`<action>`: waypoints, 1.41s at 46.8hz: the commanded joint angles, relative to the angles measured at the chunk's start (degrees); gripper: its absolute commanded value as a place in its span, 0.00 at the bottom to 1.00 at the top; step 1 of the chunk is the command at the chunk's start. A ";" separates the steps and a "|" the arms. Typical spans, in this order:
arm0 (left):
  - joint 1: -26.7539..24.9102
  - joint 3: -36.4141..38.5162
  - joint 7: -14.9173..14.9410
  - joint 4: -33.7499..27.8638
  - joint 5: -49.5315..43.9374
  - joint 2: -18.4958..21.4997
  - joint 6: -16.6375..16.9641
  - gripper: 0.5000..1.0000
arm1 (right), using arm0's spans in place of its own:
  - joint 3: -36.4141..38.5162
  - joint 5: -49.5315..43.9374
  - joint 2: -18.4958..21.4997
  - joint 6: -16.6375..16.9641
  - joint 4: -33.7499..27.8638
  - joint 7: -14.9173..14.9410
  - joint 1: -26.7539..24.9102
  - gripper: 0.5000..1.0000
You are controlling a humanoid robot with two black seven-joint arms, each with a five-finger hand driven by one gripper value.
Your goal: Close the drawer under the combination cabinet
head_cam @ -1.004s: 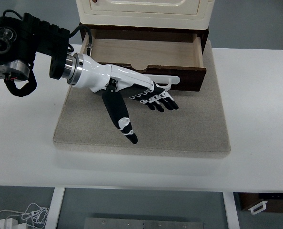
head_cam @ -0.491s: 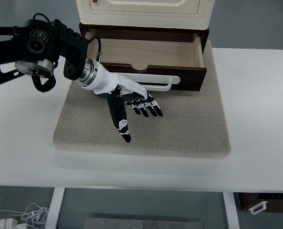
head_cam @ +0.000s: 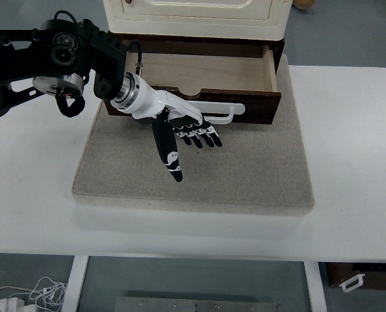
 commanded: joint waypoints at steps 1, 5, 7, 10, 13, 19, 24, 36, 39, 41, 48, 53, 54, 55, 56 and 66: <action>0.08 0.01 0.01 0.60 0.10 0.00 0.01 1.00 | -0.01 -0.01 0.00 0.00 -0.01 -0.02 -0.04 0.90; -0.01 0.01 0.01 1.39 0.10 0.00 0.01 1.00 | 0.08 -0.01 0.00 0.00 -0.01 -0.02 -0.04 0.90; -0.10 0.01 0.01 1.82 0.19 0.00 0.01 1.00 | -0.01 -0.01 0.00 0.00 -0.01 0.07 -0.04 0.90; -0.01 0.01 0.01 2.53 0.72 0.00 0.01 1.00 | -0.01 -0.01 0.00 0.00 -0.01 -0.02 -0.04 0.90; -0.01 -0.08 0.01 2.97 0.89 0.00 0.01 1.00 | 0.08 -0.01 0.00 0.00 0.08 -0.02 -0.04 0.90; 0.08 -0.08 0.01 3.76 0.98 -0.17 0.10 1.00 | 0.08 -0.01 0.00 0.00 -0.01 -0.02 -0.04 0.90; 0.08 -0.08 0.01 4.64 1.07 -1.66 0.27 1.00 | 0.08 -0.01 0.00 0.00 -0.01 0.07 -0.04 0.90; 0.08 -0.52 -0.08 6.75 1.42 -2.37 0.53 1.00 | 0.08 -0.01 0.00 0.00 -0.01 -0.02 0.04 0.90; 0.08 -0.60 -0.08 7.36 1.42 -2.90 0.80 1.00 | 0.08 -0.01 0.00 0.00 -0.01 -0.02 -0.04 0.90; 0.08 -0.60 -0.08 7.80 1.42 -3.07 0.89 1.00 | -0.01 -0.01 0.00 0.00 -0.01 -0.02 -0.04 0.90; 0.08 -0.78 -0.08 9.91 1.77 -4.13 0.89 1.00 | 0.08 -0.01 0.00 0.00 -0.01 -0.02 -0.04 0.90; -0.01 -1.04 -0.17 11.93 1.86 -5.00 0.89 1.00 | 0.08 -0.01 0.00 0.00 -0.01 0.07 0.04 0.90; 0.08 -1.13 -0.17 12.46 1.86 -5.53 0.80 1.00 | -0.01 -0.01 0.00 0.00 -0.01 0.07 -0.04 0.90; 0.08 -1.22 -0.17 12.98 1.86 -6.06 0.89 1.00 | -0.01 -0.01 0.00 0.00 -0.01 -0.02 0.04 0.90; 0.08 -1.22 -0.17 13.60 1.86 -6.41 0.80 1.00 | -0.01 -0.01 0.00 0.00 -0.01 -0.02 0.04 0.90; 0.34 -1.40 -0.52 16.24 2.12 -7.47 0.80 1.00 | -0.01 -0.01 0.00 0.00 0.08 -0.02 -0.04 0.90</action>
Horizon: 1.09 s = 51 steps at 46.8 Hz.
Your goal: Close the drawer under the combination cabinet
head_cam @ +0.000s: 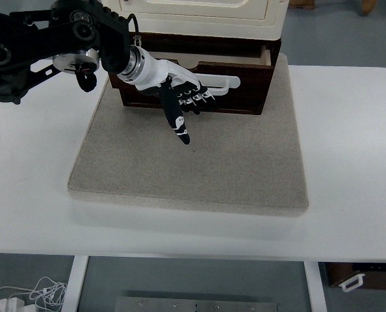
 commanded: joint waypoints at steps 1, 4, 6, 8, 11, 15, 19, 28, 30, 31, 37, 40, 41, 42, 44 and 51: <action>0.28 0.02 -0.18 0.49 0.50 -0.58 0.00 1.00 | -0.04 0.01 0.00 0.01 0.00 -0.02 0.08 0.90; 0.28 -0.06 -0.27 0.84 0.77 -0.66 0.18 1.00 | 0.04 0.01 0.00 0.01 0.00 -0.02 -0.01 0.90; 0.28 -0.24 -0.27 1.19 0.77 -0.84 0.27 1.00 | 0.05 0.01 0.00 0.01 0.00 -0.02 0.00 0.90; 0.28 -0.59 -0.36 1.72 0.86 -1.19 0.44 1.00 | -0.04 0.01 0.00 0.01 0.00 -0.02 0.00 0.90; 0.36 -1.03 -0.36 3.03 1.12 -1.89 0.88 1.00 | -0.04 0.01 0.00 -0.08 0.00 -0.02 0.08 0.90; 0.36 -1.03 -0.45 4.27 1.12 -2.51 1.67 1.00 | -0.04 0.01 0.00 0.01 0.00 -0.02 0.00 0.90; 0.45 -1.12 -0.53 5.32 1.12 -3.39 2.20 1.00 | -0.04 0.01 0.00 -0.08 0.00 -0.02 -0.01 0.90; 0.80 -1.12 -0.80 8.66 1.03 -5.32 2.47 1.00 | -0.04 0.01 0.00 0.01 0.00 -0.02 0.00 0.90; 0.80 -1.12 -0.89 9.27 1.03 -5.58 2.47 1.00 | 0.04 0.01 0.00 0.01 0.00 0.06 -0.01 0.90; 0.98 -1.12 -0.89 9.54 1.03 -5.67 2.47 1.00 | 0.05 0.01 0.00 0.01 0.00 -0.02 -0.01 0.90; 0.98 -1.03 -1.24 11.47 1.03 -6.55 2.47 1.00 | -0.04 0.01 0.00 0.01 0.00 -0.02 0.00 0.90; 0.98 -1.03 -1.41 12.35 1.03 -6.90 2.47 1.00 | 0.05 0.01 0.00 0.01 0.00 -0.02 -0.01 0.90; 0.98 -1.03 -1.50 12.62 1.03 -6.90 2.47 1.00 | -0.04 0.01 0.00 0.01 0.00 -0.02 -0.01 0.90; 0.98 -1.03 -1.59 12.88 1.03 -6.90 2.47 1.00 | 0.04 0.01 0.00 0.01 0.09 -0.02 0.08 0.90; 0.98 -1.03 -1.85 13.23 1.03 -6.99 2.47 1.00 | 0.05 0.01 0.00 0.01 0.00 0.06 0.08 0.90; 1.07 -1.03 -2.12 13.50 1.12 -6.90 2.55 1.00 | 0.05 0.01 0.00 0.01 0.09 -0.02 0.00 0.90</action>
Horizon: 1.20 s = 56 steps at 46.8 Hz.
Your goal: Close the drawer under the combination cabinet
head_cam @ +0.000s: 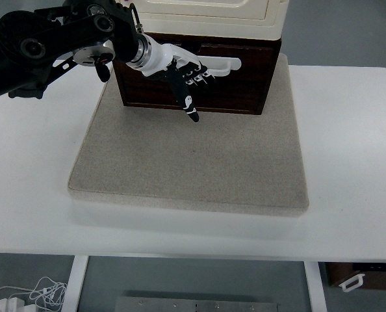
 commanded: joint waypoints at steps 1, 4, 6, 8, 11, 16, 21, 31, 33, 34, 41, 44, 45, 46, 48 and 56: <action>0.01 0.00 -0.03 0.02 0.09 0.07 0.12 1.00 | 0.01 -0.01 0.00 0.01 -0.01 -0.03 -0.07 0.90; 0.09 0.00 -0.03 0.11 0.96 0.07 0.12 1.00 | -0.07 -0.01 0.00 0.01 -0.01 -0.03 -0.07 0.90; 0.09 -0.09 -0.12 0.11 1.49 0.07 0.12 1.00 | -0.07 -0.01 0.00 0.01 -0.01 -0.03 0.02 0.90; 0.09 -0.09 -0.21 0.37 1.67 0.07 0.12 1.00 | 0.01 -0.01 0.00 0.01 -0.01 -0.03 -0.07 0.90; 0.09 -0.09 -0.56 0.63 1.67 0.07 0.12 1.00 | 0.01 -0.01 0.00 0.01 -0.01 -0.03 -0.07 0.90; 0.01 0.00 -0.65 0.72 1.76 0.07 0.20 1.00 | 0.01 -0.01 0.00 0.01 -0.01 -0.03 0.02 0.90; 0.01 -0.09 -0.73 0.63 1.76 0.15 0.73 1.00 | 0.01 -0.01 0.00 0.01 -0.01 -0.03 -0.07 0.90; -0.08 -5.18 -0.65 -0.86 1.67 0.24 -2.95 1.00 | -0.07 -0.01 0.00 0.01 -0.01 -0.03 -0.07 0.90; -0.08 -6.15 -0.65 -1.03 1.67 0.15 -4.53 1.00 | 0.01 -0.01 0.00 0.01 -0.01 0.06 -0.07 0.90; -0.08 -6.59 -0.65 -1.30 1.50 0.15 -5.33 1.00 | -0.07 -0.01 0.00 -0.08 -0.01 -0.03 0.02 0.90; 0.27 -12.91 -0.91 -2.62 0.88 0.59 -9.31 1.00 | 0.01 -0.01 0.00 0.01 -0.01 -0.03 -0.07 0.90; 1.14 -17.12 -2.14 -2.53 0.44 0.59 -9.31 1.00 | 0.01 -0.01 0.00 0.01 -0.01 0.06 -0.07 0.90; 1.58 -18.79 -2.66 -2.53 0.18 0.51 -9.31 1.00 | -0.07 -0.01 0.00 0.01 -0.01 -0.03 -0.07 0.90; 2.11 -20.55 -3.10 -2.44 0.09 0.42 -9.31 1.00 | 0.01 -0.01 0.00 0.01 -0.01 -0.03 0.02 0.90; 2.99 -24.15 -3.55 -2.44 -0.35 0.33 -9.31 1.00 | 0.01 -0.01 0.00 0.01 -0.01 -0.03 -0.07 0.90; 5.28 -38.83 -6.35 -2.44 -1.05 -0.02 -9.31 1.00 | -0.07 -0.01 0.00 0.01 -0.01 -0.03 -0.07 0.90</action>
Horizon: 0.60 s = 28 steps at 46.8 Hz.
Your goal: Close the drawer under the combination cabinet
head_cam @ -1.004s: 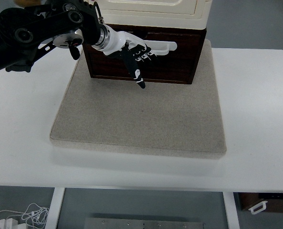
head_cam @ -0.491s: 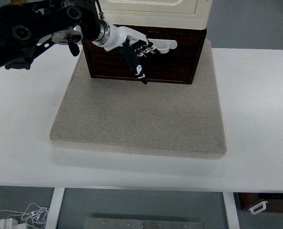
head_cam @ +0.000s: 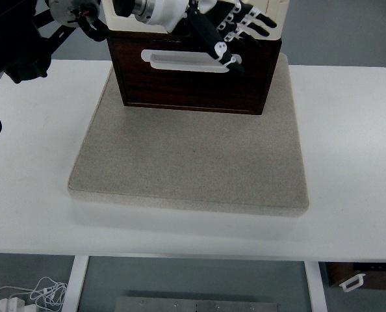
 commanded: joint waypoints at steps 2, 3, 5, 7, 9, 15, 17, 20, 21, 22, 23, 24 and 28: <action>0.79 -8.62 -3.57 -0.01 -1.11 -0.07 0.02 1.00 | 0.06 0.01 0.00 0.00 0.00 -0.01 -0.02 0.90; 0.87 -9.94 -4.36 0.16 -1.54 0.01 0.02 1.00 | -0.03 0.01 0.00 0.00 0.00 -0.01 -0.02 0.90; 0.88 -12.32 -5.68 0.34 -2.42 0.19 0.02 1.00 | 0.06 0.01 0.00 0.00 0.00 -0.01 -0.02 0.90; 0.88 -14.43 -6.82 0.60 -3.74 0.54 0.02 1.00 | 0.06 0.01 0.00 0.00 0.00 -0.01 0.07 0.90; 0.96 -16.63 -7.70 0.69 -5.41 0.89 0.02 1.00 | -0.03 0.01 0.00 0.00 0.00 -0.01 -0.02 0.90; 1.05 -22.69 -9.20 2.10 -9.37 2.74 0.02 1.00 | -0.03 0.01 0.00 0.00 0.00 -0.01 -0.02 0.90; 1.05 -24.10 -9.73 2.89 -9.90 3.35 1.62 1.00 | 0.06 0.01 0.00 0.00 0.00 -0.01 -0.02 0.90; 0.96 -25.86 -10.61 4.64 -10.51 3.71 5.13 1.00 | -0.03 0.01 0.00 0.00 0.00 0.08 -0.02 0.90; 0.96 -26.39 -10.96 5.26 -10.77 3.88 6.27 1.00 | -0.03 0.01 0.00 0.00 0.00 -0.01 0.07 0.90; 0.96 -26.83 -11.22 5.87 -11.04 4.06 7.42 1.00 | -0.03 0.01 0.00 0.00 0.00 -0.01 0.07 0.90; 0.96 -27.27 -11.49 6.49 -11.39 4.23 8.47 1.00 | -0.03 0.01 0.00 0.00 0.00 -0.01 -0.02 0.90; 0.96 -27.62 -11.75 7.10 -11.74 4.49 9.44 1.00 | 0.06 0.01 0.00 0.00 0.00 -0.01 0.07 0.90; 0.96 -28.15 -12.45 9.39 -13.94 5.55 12.17 1.00 | 0.06 0.01 0.00 0.00 0.00 -0.01 -0.02 0.90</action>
